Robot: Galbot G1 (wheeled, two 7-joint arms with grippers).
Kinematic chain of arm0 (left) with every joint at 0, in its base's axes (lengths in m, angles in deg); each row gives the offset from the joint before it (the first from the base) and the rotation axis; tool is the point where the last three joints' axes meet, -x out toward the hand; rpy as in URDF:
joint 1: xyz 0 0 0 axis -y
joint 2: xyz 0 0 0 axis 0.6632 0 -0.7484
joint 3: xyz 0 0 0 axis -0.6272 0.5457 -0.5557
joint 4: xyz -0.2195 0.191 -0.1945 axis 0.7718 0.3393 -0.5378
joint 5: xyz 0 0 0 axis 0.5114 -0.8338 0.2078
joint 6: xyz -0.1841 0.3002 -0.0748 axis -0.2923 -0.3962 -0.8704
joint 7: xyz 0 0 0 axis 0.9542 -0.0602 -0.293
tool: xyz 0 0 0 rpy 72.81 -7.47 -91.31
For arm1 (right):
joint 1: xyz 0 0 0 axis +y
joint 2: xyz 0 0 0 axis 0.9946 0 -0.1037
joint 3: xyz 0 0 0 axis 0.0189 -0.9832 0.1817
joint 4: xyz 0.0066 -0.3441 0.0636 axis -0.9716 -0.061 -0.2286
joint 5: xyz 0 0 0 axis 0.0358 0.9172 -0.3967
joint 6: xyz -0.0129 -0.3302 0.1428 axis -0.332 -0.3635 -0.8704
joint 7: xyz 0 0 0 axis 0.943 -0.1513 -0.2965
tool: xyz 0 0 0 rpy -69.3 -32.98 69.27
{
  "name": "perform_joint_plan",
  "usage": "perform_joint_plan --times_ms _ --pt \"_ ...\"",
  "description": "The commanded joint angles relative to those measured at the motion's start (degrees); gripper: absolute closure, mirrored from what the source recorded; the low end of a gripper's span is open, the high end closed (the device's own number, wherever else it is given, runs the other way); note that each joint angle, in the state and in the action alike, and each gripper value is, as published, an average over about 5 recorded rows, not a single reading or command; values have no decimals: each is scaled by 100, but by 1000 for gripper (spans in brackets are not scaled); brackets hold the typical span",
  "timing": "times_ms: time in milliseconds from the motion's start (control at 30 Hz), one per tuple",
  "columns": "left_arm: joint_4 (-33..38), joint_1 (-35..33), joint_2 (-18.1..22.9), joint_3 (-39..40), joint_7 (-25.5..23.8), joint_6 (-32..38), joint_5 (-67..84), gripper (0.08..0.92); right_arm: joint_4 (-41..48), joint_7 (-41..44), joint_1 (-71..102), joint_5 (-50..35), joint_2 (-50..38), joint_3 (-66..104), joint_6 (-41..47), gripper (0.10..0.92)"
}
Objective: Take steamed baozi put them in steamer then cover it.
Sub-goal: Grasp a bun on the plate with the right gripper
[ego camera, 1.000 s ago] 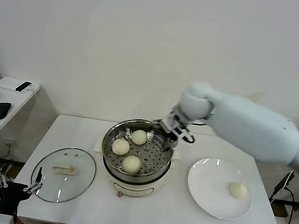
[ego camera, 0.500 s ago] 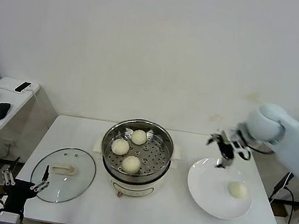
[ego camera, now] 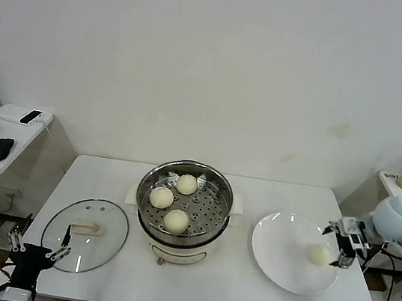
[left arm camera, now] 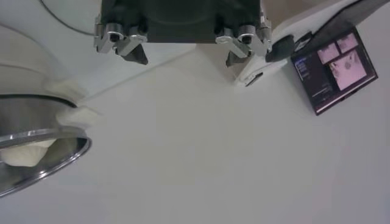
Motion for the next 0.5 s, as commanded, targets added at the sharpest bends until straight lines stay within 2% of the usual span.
perform_joint_plan --times_ms 33,500 --pt "-21 -63 8 -6 10 14 -11 177 846 -59 870 623 351 790 -68 203" --pt "-103 -61 11 -68 16 21 -15 177 1515 -155 378 877 1142 409 -98 211"
